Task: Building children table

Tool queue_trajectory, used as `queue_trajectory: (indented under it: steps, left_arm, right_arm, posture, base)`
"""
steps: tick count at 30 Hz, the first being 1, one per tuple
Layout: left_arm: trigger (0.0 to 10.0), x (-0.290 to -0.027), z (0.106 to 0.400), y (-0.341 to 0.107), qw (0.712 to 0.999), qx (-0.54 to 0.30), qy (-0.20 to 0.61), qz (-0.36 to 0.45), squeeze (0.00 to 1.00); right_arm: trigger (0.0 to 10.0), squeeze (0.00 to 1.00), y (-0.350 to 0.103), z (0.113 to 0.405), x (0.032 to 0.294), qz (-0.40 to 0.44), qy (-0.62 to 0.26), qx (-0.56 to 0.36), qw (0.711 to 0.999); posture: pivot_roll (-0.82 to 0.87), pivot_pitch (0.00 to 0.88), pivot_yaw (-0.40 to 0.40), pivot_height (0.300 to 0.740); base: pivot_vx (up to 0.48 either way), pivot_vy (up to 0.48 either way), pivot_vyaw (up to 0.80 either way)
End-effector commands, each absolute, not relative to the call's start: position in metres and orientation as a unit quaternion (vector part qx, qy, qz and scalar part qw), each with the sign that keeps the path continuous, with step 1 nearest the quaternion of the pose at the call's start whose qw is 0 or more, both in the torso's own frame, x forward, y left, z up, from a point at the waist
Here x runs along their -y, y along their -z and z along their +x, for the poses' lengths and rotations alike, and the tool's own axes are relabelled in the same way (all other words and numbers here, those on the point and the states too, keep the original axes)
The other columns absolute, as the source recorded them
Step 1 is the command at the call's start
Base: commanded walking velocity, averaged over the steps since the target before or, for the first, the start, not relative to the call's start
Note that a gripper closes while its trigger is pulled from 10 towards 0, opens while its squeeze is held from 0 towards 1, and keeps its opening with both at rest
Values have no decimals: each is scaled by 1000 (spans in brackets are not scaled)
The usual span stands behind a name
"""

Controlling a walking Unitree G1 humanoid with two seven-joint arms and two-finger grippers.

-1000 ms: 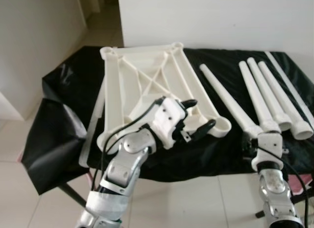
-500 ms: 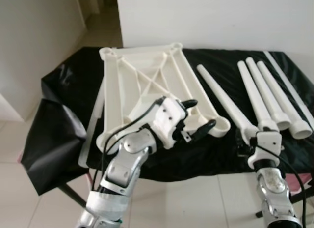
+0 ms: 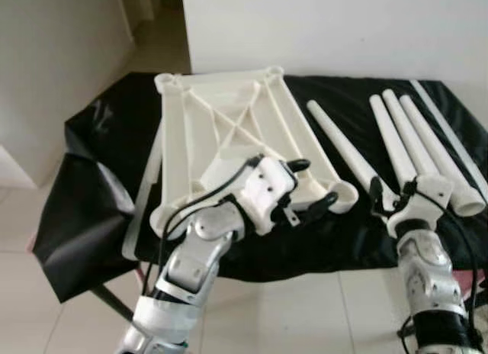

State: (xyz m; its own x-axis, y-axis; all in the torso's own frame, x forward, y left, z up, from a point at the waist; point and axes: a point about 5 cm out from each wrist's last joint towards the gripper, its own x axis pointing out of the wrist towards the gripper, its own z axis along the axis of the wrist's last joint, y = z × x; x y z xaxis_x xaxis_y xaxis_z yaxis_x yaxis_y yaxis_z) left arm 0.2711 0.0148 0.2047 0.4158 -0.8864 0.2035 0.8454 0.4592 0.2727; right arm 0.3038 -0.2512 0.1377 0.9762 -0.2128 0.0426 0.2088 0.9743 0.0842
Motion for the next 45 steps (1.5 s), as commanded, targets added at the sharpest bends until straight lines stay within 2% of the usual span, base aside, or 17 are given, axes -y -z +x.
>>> queue_trajectory:
  steps: [1,7,17,24,38,45]
  left_arm:
    - [10000,-12,268,-215,836,171,518,54,0]
    - [10000,-10,265,-222,835,170,521,43,0]
    - [10000,-4,257,-230,821,145,552,28,0]
    - [10000,-5,242,-233,809,160,563,46,0]
    - [10000,5,218,-223,817,120,564,10,0]
    - [10000,6,213,-222,824,105,557,-10,0]
  right_arm:
    - [10000,0,-148,311,255,59,110,21,992]
    - [10000,0,-169,331,253,66,113,-2,991]
    - [10000,0,-196,352,256,-14,91,-71,993]
    - [10000,0,-193,351,259,-2,71,-116,991]
    - [10000,0,-189,341,254,-15,-10,-206,978]
    - [10000,0,-198,355,256,-34,-23,-208,977]
  posture:
    - [-77,68,-10,740]
    - [-76,87,-6,740]
    - [-73,114,7,740]
    - [-73,135,-3,740]
    - [-72,206,-28,740]
    - [-68,217,-32,740]
  base:
    - [0,0,0]
    - [0,0,0]
    - [0,0,0]
    - [0,0,0]
    - [0,0,0]
    - [0,0,0]
